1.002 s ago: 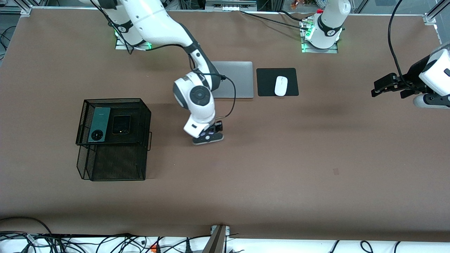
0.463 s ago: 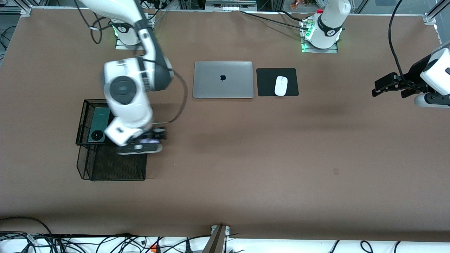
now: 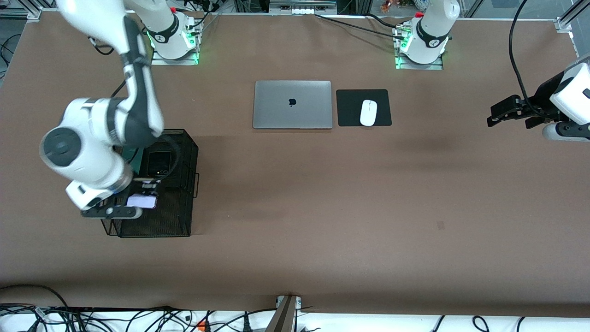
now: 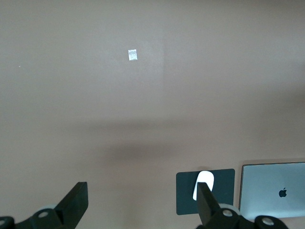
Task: Place phones with both arms
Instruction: 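Lower the white phone into the taller basket tier with the right gripper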
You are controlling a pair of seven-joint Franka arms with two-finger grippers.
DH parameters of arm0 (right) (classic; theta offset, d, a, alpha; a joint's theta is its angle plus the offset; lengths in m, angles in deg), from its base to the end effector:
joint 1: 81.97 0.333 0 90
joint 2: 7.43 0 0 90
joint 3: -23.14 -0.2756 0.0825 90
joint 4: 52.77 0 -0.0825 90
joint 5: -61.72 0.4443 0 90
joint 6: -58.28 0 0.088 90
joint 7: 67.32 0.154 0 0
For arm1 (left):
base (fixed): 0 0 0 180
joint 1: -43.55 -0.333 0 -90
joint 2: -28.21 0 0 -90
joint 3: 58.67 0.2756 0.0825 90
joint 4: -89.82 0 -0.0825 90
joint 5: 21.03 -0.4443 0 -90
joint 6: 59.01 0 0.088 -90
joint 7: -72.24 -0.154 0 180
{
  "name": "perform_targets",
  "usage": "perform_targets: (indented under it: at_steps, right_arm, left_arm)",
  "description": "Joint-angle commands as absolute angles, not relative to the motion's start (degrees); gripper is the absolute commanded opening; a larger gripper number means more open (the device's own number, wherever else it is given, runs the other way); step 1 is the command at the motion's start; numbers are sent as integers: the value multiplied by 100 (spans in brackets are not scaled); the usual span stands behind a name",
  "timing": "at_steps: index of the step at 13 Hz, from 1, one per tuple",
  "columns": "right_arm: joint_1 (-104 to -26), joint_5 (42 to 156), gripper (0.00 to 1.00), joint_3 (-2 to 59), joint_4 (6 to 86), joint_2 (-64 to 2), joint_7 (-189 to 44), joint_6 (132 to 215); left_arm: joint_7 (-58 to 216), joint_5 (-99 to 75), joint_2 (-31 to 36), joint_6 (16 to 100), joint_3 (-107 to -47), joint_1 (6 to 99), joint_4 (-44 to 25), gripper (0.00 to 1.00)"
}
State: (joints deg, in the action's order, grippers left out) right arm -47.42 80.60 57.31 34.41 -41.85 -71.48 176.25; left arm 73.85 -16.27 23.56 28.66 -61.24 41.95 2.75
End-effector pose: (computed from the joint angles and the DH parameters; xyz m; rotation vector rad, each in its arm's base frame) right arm 0.7316 0.0733 0.2525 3.1114 0.0306 0.0710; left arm 0.6278 -0.0230 0.5109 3.0544 0.0164 -0.1108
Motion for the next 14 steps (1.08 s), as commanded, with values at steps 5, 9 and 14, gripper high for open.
perform_targets:
  at_steps: [5,9,14]
  right_arm:
    - [-4884,8422,5,5680,3398,-4768,-7479,18159]
    - [-5138,8527,6,5637,3433,-4944,-8015,18168]
    - [-5156,8668,16,5531,3477,-5067,-8006,18343]
  left_arm:
    - [7347,-1663,2479,2835,-6175,4152,202,100]
    - [7355,-1663,2479,2844,-6175,4152,202,100]
    - [7347,-1663,2479,2844,-6175,4152,202,100]
